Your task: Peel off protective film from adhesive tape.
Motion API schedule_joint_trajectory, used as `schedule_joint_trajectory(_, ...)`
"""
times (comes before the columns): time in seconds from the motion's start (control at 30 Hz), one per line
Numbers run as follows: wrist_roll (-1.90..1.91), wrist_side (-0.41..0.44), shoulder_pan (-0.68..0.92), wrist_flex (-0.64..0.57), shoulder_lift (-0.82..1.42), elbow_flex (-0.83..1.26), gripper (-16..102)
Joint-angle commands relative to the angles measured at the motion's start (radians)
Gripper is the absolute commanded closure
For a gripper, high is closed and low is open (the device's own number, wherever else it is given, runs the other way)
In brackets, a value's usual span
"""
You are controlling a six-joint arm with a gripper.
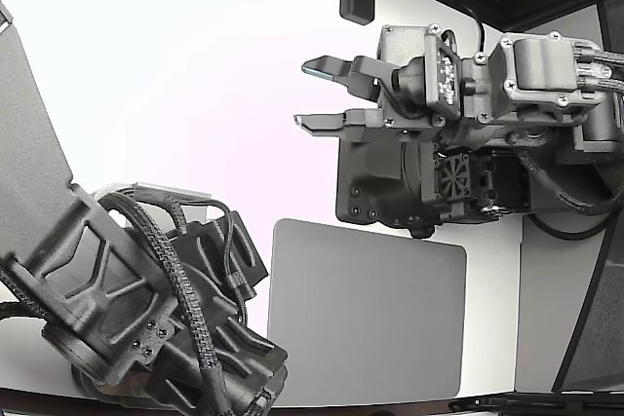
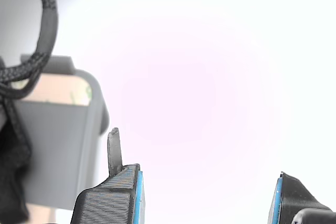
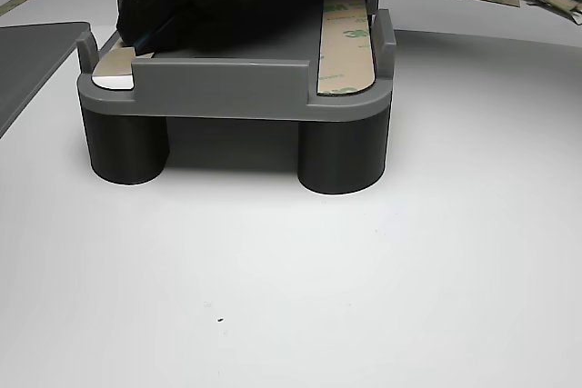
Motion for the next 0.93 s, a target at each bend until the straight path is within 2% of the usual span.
schedule_joint_trajectory(0.0, 0.035, -0.078, -0.115, -0.044, 0.153, 0.121, -14)
schedule_joint_trajectory(0.03, 0.031, -0.083, -0.129, -0.046, 0.218, 0.172, -14)
schedule_joint_trajectory(0.13, 0.038, -0.075, -0.141, -0.038, 0.225, 0.241, -14)
schedule_joint_trajectory(0.23, 0.058, -0.038, -0.143, -0.038, 0.225, 0.241, -14)
schedule_joint_trajectory(0.9, 0.054, -0.041, -0.141, -0.038, 0.225, 0.241, -14)
